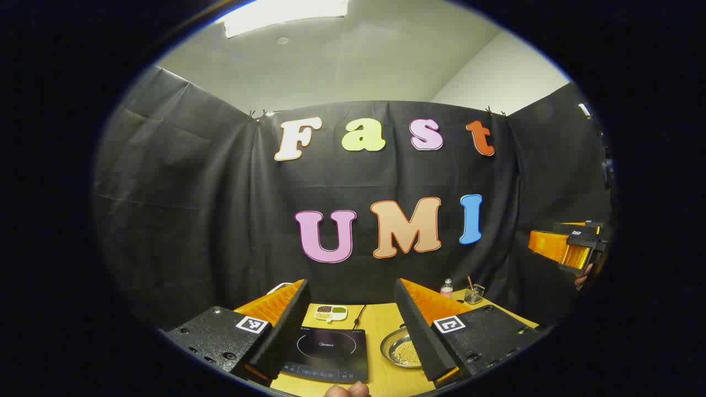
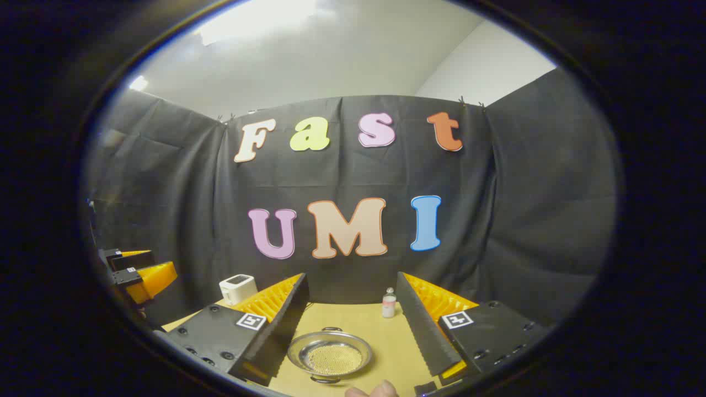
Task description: First push the handle of the pot to place it horizontally, then grasp the pot with both hands and set it on the induction cooktop.
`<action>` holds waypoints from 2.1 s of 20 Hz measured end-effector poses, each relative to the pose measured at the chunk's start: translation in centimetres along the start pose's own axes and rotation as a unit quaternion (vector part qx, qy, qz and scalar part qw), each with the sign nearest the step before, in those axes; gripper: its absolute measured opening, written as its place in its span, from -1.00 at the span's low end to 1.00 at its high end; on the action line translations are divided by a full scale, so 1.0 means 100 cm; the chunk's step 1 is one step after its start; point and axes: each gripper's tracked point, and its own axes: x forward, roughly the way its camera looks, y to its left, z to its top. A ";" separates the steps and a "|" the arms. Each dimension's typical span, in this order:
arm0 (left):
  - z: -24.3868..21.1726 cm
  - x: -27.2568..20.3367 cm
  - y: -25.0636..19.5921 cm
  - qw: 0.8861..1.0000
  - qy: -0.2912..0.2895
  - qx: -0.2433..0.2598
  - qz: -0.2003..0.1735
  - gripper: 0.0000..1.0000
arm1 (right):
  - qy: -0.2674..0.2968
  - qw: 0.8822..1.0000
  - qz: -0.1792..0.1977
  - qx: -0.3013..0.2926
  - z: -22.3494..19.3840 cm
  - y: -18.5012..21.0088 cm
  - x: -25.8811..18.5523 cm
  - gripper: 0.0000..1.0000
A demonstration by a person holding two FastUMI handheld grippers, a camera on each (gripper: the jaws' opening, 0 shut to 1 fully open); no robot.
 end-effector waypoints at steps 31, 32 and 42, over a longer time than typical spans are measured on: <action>-0.012 -0.005 -0.037 0.998 0.036 0.011 0.047 0.83 | 0.037 0.997 0.068 0.016 -0.047 -0.025 0.025 0.94; -0.019 -0.008 -0.036 0.997 0.045 0.009 0.053 0.89 | 0.049 0.996 0.073 0.017 -0.058 -0.027 0.025 0.97; -0.051 0.042 -0.010 0.996 0.067 -0.039 0.045 0.92 | 0.108 0.992 0.056 0.009 -0.106 0.007 0.056 0.34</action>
